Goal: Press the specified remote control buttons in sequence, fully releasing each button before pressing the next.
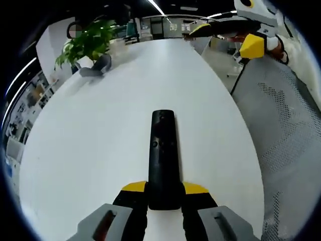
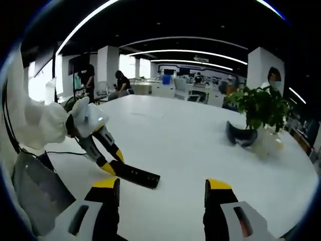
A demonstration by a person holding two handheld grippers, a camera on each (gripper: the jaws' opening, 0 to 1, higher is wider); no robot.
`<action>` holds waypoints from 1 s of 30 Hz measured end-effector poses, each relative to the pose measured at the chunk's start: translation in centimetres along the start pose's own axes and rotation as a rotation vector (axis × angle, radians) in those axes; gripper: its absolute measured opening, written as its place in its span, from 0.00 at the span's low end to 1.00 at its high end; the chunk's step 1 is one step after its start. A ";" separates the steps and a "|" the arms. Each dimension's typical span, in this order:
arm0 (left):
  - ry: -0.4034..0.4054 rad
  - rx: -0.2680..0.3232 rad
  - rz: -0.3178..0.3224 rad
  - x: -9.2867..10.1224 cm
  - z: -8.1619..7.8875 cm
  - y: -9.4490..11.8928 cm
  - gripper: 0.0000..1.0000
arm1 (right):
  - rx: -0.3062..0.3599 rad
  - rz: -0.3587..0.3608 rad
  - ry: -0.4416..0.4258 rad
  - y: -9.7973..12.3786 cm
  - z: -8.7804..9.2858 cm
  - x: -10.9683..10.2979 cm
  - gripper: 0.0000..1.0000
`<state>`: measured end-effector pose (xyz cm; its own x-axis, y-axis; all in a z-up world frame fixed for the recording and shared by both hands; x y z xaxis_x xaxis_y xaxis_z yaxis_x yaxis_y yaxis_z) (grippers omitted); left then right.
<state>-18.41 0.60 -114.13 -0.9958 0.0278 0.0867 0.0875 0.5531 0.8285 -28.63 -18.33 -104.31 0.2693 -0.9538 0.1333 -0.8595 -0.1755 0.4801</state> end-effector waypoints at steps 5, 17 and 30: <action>0.015 -0.006 0.018 -1.2 0.1 0.4 0.24 | 0.006 0.010 0.006 0.0 -0.1 0.1 0.73; 0.021 -0.010 0.021 -3.8 0.3 0.8 0.24 | 0.001 0.022 0.003 -0.1 0.0 0.3 0.73; 0.034 -0.060 -0.026 -8.7 0.8 2.0 0.24 | -0.005 0.027 -0.006 -0.2 0.0 0.4 0.73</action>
<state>-9.56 2.15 -113.67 -0.9965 -0.0151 0.0827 0.0640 0.5023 0.8623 -28.40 -18.69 -104.34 0.2434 -0.9595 0.1416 -0.8642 -0.1482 0.4809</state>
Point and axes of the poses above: the point that each gripper's makers call its tool centre point, and the gripper's own axes: y roughly backward along the fingers, x roughly to its right, z roughly out of its underside, the point moved 6 cm from there along y, roughly backward along the fingers, and after that the axes turned 10 degrees about z, right-handed, at the moved point
